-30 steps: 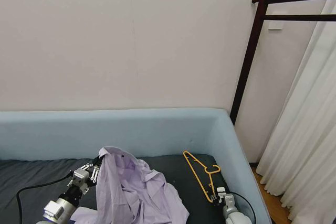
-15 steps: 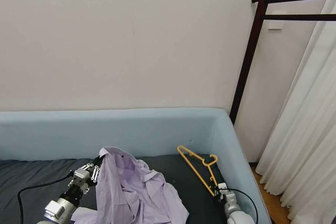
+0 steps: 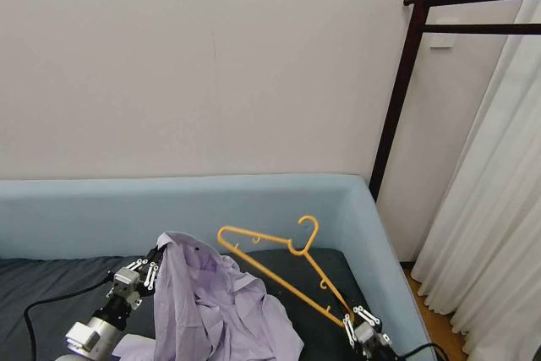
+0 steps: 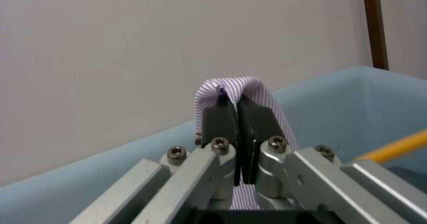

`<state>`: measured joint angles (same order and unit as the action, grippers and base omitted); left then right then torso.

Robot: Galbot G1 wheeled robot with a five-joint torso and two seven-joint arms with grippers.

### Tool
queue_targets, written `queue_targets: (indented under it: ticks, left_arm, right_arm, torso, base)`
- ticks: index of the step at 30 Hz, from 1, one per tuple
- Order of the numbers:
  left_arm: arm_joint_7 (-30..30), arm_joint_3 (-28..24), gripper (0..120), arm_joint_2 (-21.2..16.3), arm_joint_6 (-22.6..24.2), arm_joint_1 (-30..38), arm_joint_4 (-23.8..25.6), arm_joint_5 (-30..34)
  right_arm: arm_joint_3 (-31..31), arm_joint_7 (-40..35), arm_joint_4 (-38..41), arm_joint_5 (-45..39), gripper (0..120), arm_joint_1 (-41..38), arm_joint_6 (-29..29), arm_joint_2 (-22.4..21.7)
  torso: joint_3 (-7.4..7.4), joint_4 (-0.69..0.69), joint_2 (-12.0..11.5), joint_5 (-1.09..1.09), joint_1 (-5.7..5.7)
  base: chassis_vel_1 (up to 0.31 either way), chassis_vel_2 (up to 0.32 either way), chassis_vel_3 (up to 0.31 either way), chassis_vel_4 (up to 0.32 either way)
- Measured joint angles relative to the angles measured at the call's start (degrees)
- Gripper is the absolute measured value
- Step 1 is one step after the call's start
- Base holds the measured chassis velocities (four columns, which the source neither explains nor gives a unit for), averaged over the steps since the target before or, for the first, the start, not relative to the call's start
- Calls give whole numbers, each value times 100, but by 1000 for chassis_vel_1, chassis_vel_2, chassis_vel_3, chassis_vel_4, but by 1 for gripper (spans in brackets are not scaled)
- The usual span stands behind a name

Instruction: Pick up the clothes from the sofa and hang them on the clothes hanger.

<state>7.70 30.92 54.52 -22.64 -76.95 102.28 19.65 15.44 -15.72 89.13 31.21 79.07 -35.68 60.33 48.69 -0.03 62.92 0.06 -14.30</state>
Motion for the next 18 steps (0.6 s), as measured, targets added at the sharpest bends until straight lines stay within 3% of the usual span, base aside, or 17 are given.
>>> queue_targets:
  ticks: [7,18]
  left_arm:
    - [48,-37,0,-24,-54,-116,276,-15]
    - [236,-109,0,-18,-193,-324,664,-192]
  right_arm:
    - [-230,-767,-328,1353,6,-392,-67,313]
    - [-438,-1030,-558,2100,6,-1069,-171,635]
  torso:
    - [0,2,0,-1,0]
    - [1,2,-1,-1,0]
  base:
    - [0,0,0,0]
    - [0,0,0,0]
